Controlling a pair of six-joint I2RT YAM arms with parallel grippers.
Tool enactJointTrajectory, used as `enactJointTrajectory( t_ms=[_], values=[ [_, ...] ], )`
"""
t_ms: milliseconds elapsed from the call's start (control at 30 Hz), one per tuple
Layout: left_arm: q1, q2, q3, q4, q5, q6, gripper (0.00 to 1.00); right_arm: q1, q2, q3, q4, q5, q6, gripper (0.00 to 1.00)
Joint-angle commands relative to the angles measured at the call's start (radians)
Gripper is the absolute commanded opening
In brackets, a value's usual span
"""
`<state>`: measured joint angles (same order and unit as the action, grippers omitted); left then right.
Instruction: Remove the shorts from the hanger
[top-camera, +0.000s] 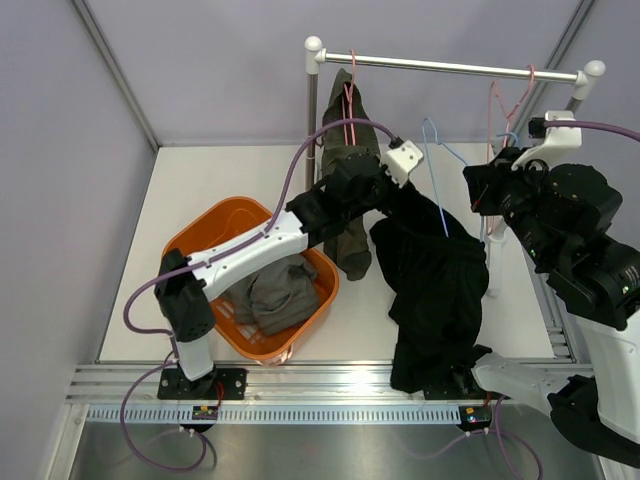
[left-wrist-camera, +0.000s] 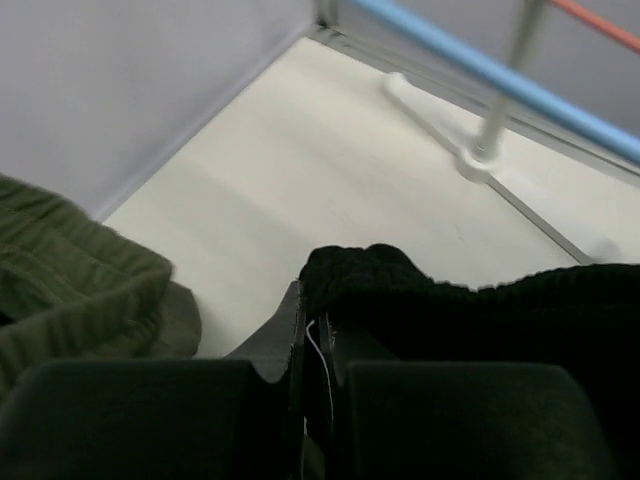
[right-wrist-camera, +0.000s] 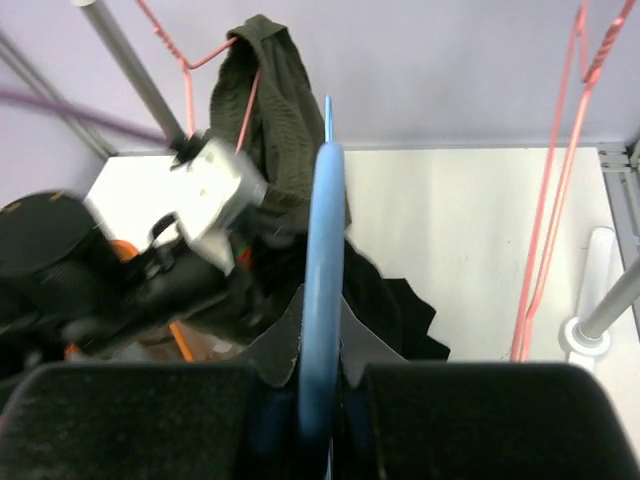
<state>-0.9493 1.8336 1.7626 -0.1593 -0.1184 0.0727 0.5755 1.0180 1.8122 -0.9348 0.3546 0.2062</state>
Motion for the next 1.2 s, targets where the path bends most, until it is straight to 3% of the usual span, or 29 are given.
enactJointTrajectory(
  t_ms=[0,233,467,667,800,967,1167],
  values=[
    [-0.074,-0.212,-0.055,0.106,0.227,0.199,0.0,0.012,0.039,-0.004,0.12,0.119,-0.03,0.0],
    [-0.146,-0.364,0.004,-0.12,0.402,0.266,0.0,0.011,0.224,0.096,0.195,0.27,-0.103,0.0],
    [-0.152,-0.557,0.055,-0.086,0.28,0.276,0.0,0.006,0.332,0.278,0.123,0.254,-0.097,0.0],
    [-0.152,-0.588,0.308,-0.086,0.246,0.306,0.0,-0.023,0.361,0.343,0.08,0.245,-0.097,0.0],
    [-0.151,-0.602,0.36,-0.054,0.249,0.329,0.0,-0.04,0.352,0.352,0.096,0.225,-0.077,0.0],
    [-0.152,-0.597,0.334,-0.055,0.181,0.368,0.0,-0.051,0.353,0.418,0.099,0.205,-0.068,0.0],
    [-0.151,-0.567,0.232,-0.085,0.291,0.319,0.0,-0.051,0.349,0.469,0.106,0.159,-0.056,0.0]
  ],
)
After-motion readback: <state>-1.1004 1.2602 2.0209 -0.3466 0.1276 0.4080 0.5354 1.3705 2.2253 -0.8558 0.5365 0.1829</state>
